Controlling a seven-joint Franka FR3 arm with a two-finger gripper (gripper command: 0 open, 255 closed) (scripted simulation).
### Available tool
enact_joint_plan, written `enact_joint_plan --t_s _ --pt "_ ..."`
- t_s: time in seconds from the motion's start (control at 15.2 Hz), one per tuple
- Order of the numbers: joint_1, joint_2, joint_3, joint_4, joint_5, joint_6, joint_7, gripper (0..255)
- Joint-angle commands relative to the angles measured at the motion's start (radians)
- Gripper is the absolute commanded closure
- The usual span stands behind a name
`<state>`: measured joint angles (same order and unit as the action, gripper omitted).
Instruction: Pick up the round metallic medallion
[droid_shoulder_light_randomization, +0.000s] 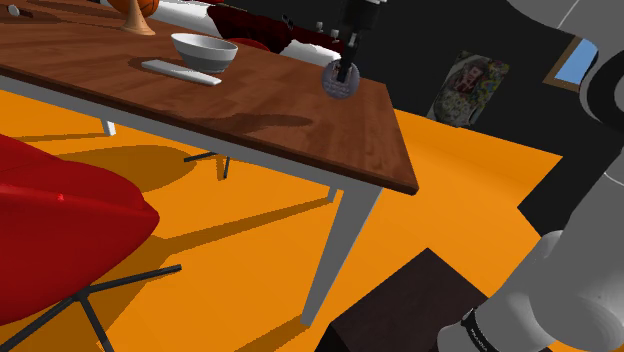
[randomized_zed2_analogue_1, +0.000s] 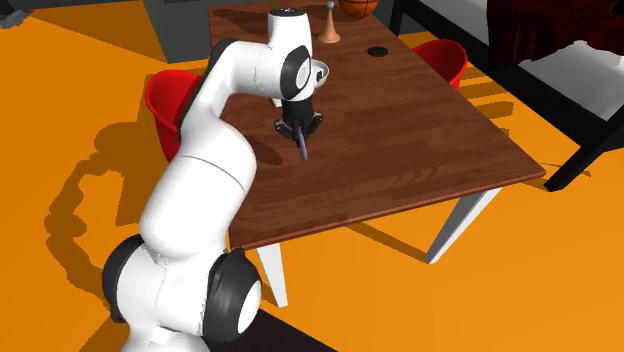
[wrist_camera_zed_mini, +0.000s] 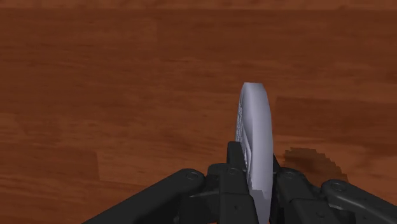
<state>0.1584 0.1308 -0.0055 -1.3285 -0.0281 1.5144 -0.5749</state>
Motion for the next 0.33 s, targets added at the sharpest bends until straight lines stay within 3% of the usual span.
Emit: enact_joint_plan --t_s 0.0,0.26 --pt "-0.001 0.015 -0.001 0.050 0.000 -0.036 -0.002 255" --pt "-0.001 0.033 -0.001 0.105 0.000 -0.073 -0.003 255"
